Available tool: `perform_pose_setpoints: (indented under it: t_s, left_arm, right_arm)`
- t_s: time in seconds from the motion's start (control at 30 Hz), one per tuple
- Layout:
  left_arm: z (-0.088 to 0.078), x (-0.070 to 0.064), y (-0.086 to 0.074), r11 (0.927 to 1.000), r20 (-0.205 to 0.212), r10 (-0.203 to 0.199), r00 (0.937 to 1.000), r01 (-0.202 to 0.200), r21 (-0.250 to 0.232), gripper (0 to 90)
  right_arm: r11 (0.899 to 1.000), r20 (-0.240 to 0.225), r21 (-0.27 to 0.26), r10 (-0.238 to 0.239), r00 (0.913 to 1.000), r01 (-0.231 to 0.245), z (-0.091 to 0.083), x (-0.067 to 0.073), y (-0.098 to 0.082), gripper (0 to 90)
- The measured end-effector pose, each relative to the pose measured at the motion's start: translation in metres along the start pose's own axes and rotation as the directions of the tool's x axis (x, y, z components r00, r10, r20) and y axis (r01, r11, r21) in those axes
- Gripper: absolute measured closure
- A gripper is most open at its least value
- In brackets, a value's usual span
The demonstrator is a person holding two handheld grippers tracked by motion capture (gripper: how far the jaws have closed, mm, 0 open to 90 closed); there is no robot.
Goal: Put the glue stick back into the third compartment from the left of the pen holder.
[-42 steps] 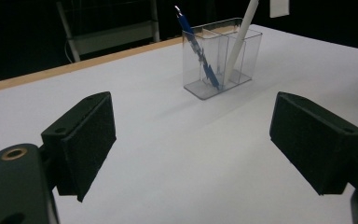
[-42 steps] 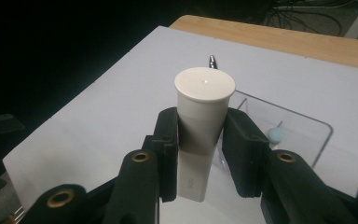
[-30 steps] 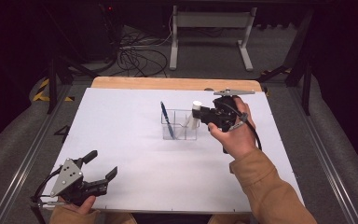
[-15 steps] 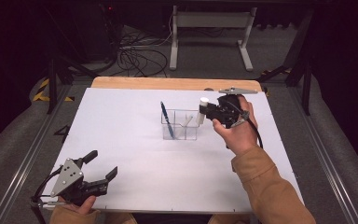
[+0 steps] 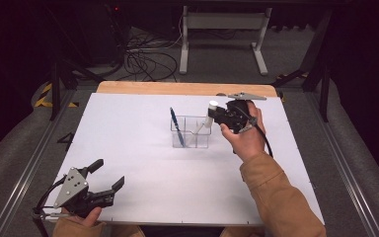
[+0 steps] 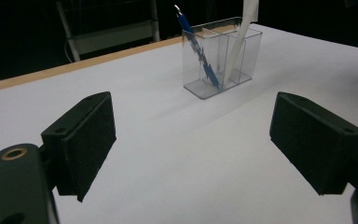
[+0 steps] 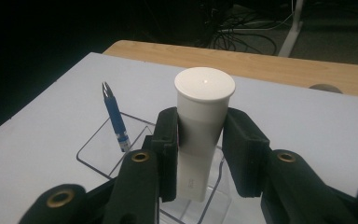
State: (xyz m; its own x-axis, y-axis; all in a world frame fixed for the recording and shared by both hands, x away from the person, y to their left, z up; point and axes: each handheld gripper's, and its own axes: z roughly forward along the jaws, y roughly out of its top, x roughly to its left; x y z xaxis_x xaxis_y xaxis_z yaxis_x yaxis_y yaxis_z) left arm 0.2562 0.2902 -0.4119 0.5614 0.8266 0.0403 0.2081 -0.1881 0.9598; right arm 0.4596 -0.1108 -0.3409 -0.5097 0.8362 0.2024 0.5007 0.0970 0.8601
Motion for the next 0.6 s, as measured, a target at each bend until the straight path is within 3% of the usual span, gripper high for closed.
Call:
perform_pose_setpoints:
  t_s: [0.3, 0.47, 0.57, 0.6]
  left_arm:
    - [0.000, 0.000, 0.000, 1.0000, 0.001, -0.001, 1.0000, 0.001, 0.001, 15.1]
    - [0.000, 0.000, 0.000, 1.0000, 0.001, -0.002, 1.0000, 0.002, 0.000, 15.1]
    - [0.000, 0.000, 0.000, 1.0000, 0.001, -0.001, 1.0000, 0.001, -0.002, 15.1]
    - [0.000, 0.001, 0.000, 1.0000, 0.000, 0.000, 1.0000, 0.000, -0.001, 15.1]
  right_arm:
    - [1.000, 0.008, 0.015, 0.013, 0.9999, -0.013, 0.012, 0.002, -0.007, 67.3]
    - [1.000, 0.021, 0.029, -0.004, 0.9998, 0.004, 0.016, 0.002, -0.009, 66.6]
    - [1.000, 0.012, 0.012, -0.015, 0.9998, 0.015, 0.016, 0.000, -0.009, 50.9]
    - [1.000, 0.008, 0.002, -0.015, 0.9999, 0.014, 0.015, -0.001, -0.008, 49.4]
